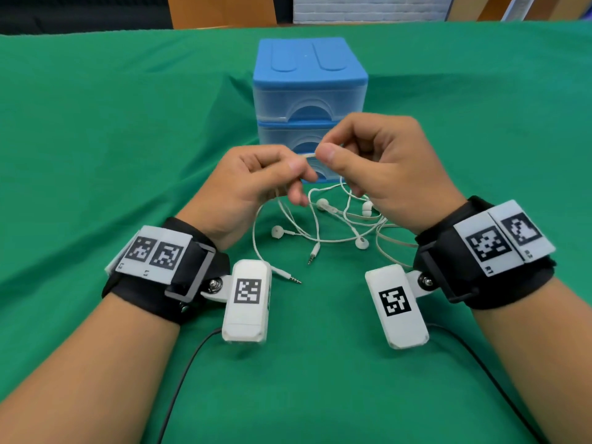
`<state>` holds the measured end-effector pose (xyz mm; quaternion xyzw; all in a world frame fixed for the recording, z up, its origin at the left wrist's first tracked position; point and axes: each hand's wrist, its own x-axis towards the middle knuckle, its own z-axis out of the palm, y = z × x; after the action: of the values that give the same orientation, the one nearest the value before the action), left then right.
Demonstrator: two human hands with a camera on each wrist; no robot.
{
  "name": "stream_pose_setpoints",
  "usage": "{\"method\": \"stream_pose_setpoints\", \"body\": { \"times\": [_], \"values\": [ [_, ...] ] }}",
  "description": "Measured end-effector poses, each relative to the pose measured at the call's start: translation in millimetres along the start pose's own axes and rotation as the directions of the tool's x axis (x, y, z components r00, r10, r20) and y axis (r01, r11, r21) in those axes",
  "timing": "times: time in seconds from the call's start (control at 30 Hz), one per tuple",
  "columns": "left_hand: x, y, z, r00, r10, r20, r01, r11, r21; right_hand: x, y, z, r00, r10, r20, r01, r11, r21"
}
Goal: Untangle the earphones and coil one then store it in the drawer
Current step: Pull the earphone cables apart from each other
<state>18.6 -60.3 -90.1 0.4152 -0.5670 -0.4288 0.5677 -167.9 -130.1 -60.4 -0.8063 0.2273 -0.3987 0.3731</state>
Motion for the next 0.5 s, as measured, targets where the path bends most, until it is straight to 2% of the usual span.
{"method": "stream_pose_setpoints", "body": {
  "times": [0.1,0.17,0.33,0.43,0.5],
  "values": [
    [3,1,-12,0.989,-0.017,-0.15,-0.007,0.987,-0.163,0,5,-7,0.998,0.028,-0.06,-0.028,1.0,0.001],
    [4,1,-19,0.974,-0.044,-0.221,0.004,0.984,-0.18,0,9,-11,0.996,0.046,-0.079,-0.046,0.999,0.004],
    [7,-2,-17,0.947,-0.109,-0.303,0.069,0.988,-0.14,1,18,-13,0.988,0.116,-0.105,-0.121,0.991,-0.05],
    [7,-6,-16,0.934,-0.121,-0.335,0.111,0.993,-0.05,3,30,-15,0.954,0.148,-0.259,-0.182,0.977,-0.112],
    [7,-8,-16,0.924,-0.067,-0.376,0.11,0.989,0.096,3,35,-17,0.931,0.156,-0.33,-0.207,0.971,-0.124]
  ]
}}
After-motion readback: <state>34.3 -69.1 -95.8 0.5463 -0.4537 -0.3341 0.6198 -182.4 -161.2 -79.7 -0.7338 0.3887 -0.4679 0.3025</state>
